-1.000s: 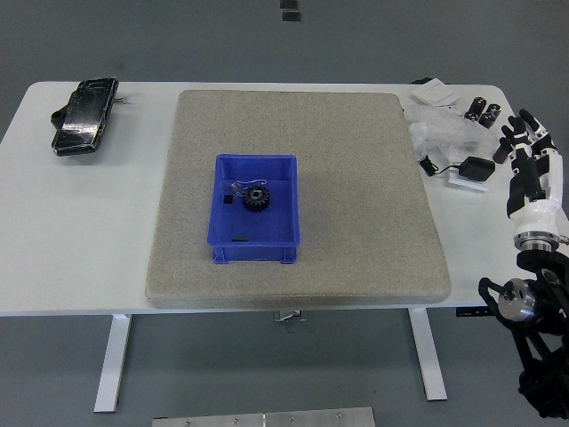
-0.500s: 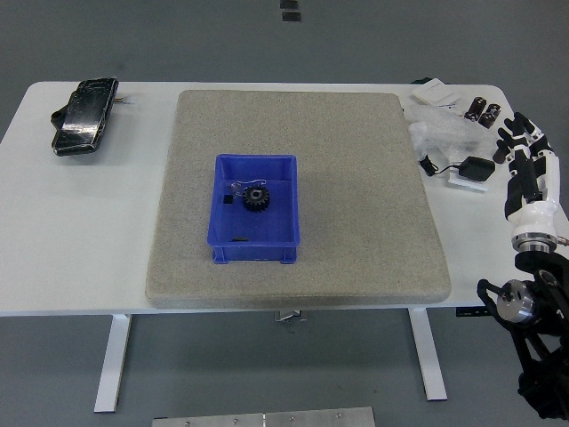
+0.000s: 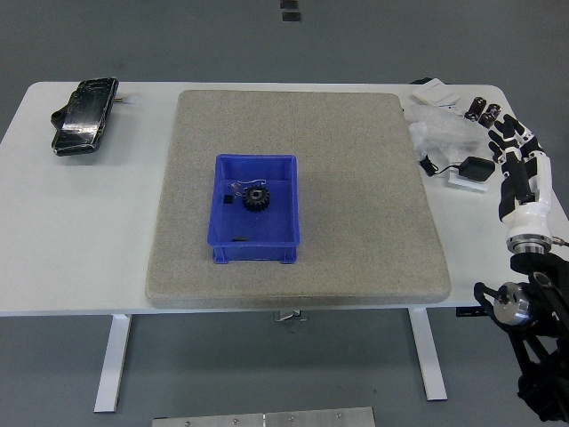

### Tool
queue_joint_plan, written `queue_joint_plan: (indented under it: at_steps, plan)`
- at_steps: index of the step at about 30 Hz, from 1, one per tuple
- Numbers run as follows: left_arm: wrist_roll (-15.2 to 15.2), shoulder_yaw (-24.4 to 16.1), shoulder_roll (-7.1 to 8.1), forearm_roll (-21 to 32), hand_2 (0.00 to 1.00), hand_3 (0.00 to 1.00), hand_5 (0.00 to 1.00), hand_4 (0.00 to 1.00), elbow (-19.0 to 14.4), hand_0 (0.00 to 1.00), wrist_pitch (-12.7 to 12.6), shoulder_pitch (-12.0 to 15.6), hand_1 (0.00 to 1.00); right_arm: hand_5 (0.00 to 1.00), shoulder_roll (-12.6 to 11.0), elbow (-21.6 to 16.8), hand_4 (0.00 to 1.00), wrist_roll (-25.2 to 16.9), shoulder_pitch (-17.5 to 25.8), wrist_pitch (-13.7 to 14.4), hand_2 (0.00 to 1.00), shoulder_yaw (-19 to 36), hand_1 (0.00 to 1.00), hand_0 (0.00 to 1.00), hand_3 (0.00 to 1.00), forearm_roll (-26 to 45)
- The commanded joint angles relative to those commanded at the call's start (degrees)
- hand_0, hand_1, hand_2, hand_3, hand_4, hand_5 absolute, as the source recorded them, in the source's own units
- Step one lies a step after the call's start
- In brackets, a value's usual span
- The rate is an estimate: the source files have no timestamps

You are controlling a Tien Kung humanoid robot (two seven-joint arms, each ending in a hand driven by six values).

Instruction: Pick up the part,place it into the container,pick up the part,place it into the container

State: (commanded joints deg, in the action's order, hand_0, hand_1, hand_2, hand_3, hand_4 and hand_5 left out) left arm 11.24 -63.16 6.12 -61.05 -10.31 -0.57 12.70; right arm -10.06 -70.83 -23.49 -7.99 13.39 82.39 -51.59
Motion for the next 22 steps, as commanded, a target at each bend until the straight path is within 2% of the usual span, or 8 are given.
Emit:
queue_joint_plan:
  at_steps: [13, 22]
  plan:
    - [-0.19, -0.32, 1.02, 0.18, 0.563, 0.607, 0.250, 0.681, 0.00, 0.643, 0.08, -1.69, 0.566, 0.574, 0.90, 0.07, 0.804, 0.18, -0.41, -0.13, 0.770, -0.64, 0.774, 0.875, 0.729, 0.02]
    - [0.47, -0.99, 0.51, -1.00, 0.563, 0.608, 0.250, 0.681, 0.00, 0.643, 0.53, -1.60, 0.568, 0.574, -0.28, 0.22, 0.804, 0.40, -1.24, -0.42, 0.768, -3.96, 0.765, 0.875, 0.722, 1.70]
